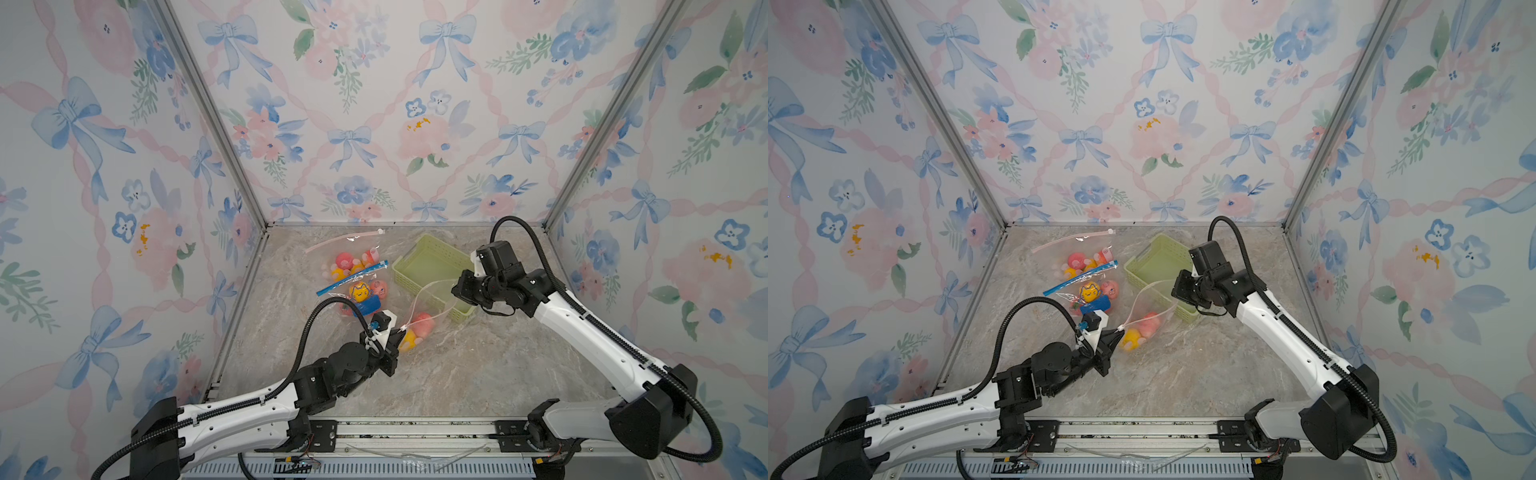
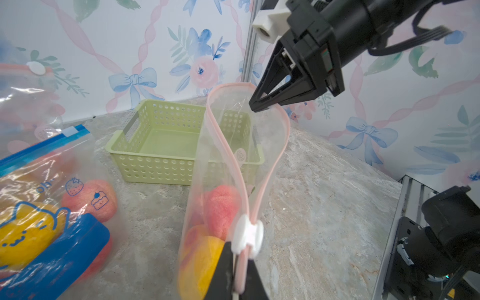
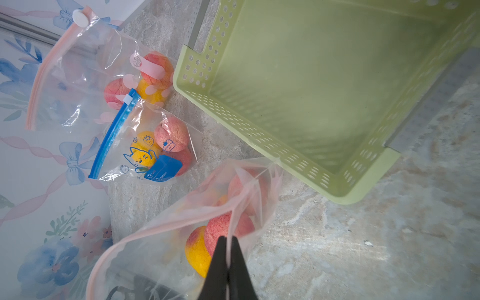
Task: Place the peach in a zip-top bag and seal the zipper
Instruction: Adjust the zipper food storage bag at the center of the board.
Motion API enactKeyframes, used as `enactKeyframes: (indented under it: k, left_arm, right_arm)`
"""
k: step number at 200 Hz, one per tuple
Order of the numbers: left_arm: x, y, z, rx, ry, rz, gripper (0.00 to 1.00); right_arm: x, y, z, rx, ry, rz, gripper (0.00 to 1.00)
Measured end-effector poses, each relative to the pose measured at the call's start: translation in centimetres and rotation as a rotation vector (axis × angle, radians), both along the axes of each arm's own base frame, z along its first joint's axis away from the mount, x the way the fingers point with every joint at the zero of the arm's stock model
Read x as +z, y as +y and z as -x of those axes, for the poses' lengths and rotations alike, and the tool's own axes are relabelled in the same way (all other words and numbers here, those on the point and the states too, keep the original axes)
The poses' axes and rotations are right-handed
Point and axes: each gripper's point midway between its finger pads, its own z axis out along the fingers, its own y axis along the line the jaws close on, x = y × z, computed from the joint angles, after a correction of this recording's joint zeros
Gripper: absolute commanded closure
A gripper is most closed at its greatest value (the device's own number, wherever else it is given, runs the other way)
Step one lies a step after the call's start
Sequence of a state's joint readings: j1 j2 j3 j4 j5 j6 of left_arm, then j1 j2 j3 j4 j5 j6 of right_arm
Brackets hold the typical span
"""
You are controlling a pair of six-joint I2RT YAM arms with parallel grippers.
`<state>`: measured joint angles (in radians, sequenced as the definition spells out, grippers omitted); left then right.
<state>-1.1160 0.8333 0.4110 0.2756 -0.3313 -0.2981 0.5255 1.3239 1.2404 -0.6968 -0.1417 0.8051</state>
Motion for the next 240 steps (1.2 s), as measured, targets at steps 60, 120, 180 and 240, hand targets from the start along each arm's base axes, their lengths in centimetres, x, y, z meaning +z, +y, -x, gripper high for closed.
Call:
enactKeyframes:
  k: [60, 120, 180, 240]
  left_arm:
    - [-0.3, -0.4, -0.4, -0.031, -0.02, -0.026, 1.0]
    - [0.1, -1.0, -1.2, -0.095, -0.083, -0.043, 1.0]
    - [-2.7, -1.9, -1.3, -0.147, -0.039, -0.118, 1.0]
    - [-1.9, -1.7, -1.8, -0.144, -0.053, -0.095, 1.0]
  right_arm:
    - [1.1, -0.7, 1.2, -0.009, -0.024, 0.01, 1.0]
    - [0.6, -1.6, 3.4, -0.024, -0.013, 0.027, 1.0]
    - [0.0, -2.1, 3.8, -0.037, 0.003, 0.037, 1.0]
    - [0.3, -2.2, 4.0, -0.018, -0.017, 0.048, 0.84]
